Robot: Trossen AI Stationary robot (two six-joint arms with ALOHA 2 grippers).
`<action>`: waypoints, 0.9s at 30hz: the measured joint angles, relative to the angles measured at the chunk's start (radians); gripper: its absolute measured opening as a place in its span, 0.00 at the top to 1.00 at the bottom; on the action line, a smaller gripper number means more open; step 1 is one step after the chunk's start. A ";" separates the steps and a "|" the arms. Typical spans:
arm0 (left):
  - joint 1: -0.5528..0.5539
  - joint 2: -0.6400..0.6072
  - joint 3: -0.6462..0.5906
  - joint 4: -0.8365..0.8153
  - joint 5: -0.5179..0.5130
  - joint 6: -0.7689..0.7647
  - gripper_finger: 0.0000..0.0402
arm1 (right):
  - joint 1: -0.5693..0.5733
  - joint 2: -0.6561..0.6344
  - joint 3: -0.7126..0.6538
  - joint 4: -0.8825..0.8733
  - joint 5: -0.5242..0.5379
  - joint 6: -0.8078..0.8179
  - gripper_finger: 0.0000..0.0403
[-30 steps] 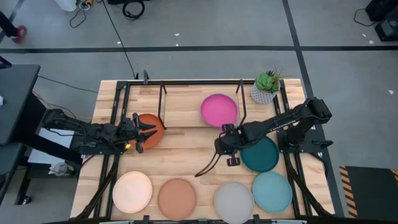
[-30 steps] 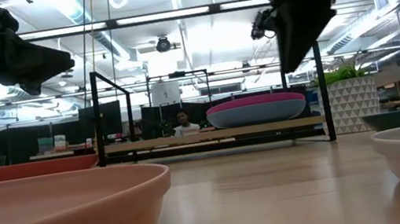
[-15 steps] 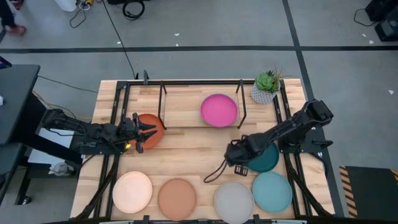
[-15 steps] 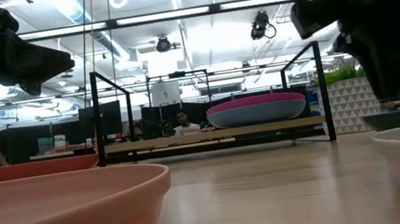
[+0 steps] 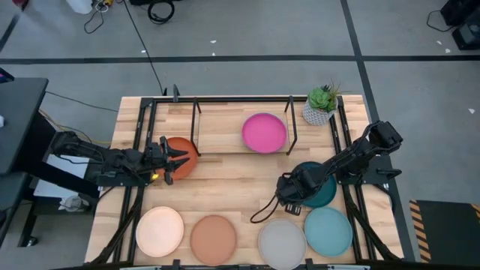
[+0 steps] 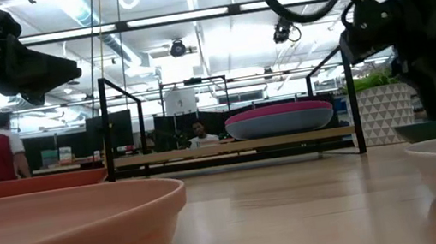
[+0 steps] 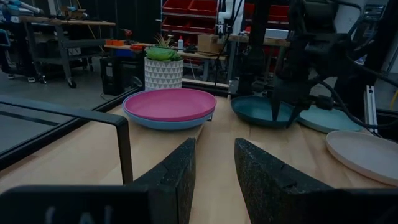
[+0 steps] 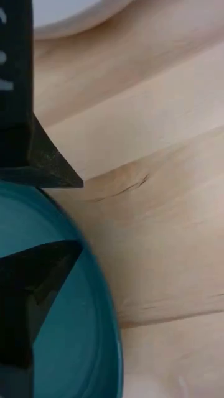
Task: Place and stack plates onto a shelf
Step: Stack the green plate on top of the pink plate on the shelf
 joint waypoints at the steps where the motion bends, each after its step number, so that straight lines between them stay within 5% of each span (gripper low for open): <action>1: 0.000 0.000 0.000 0.000 0.000 0.000 0.70 | 0.000 0.000 -0.005 0.001 0.000 0.001 0.64; 15: 0.000 0.000 0.000 0.000 0.000 -0.002 0.70 | -0.015 -0.003 -0.026 -0.006 -0.031 -0.008 0.93; 27: 0.000 0.000 0.000 0.001 0.000 -0.002 0.70 | 0.019 0.002 0.160 -0.058 -0.065 -0.221 0.96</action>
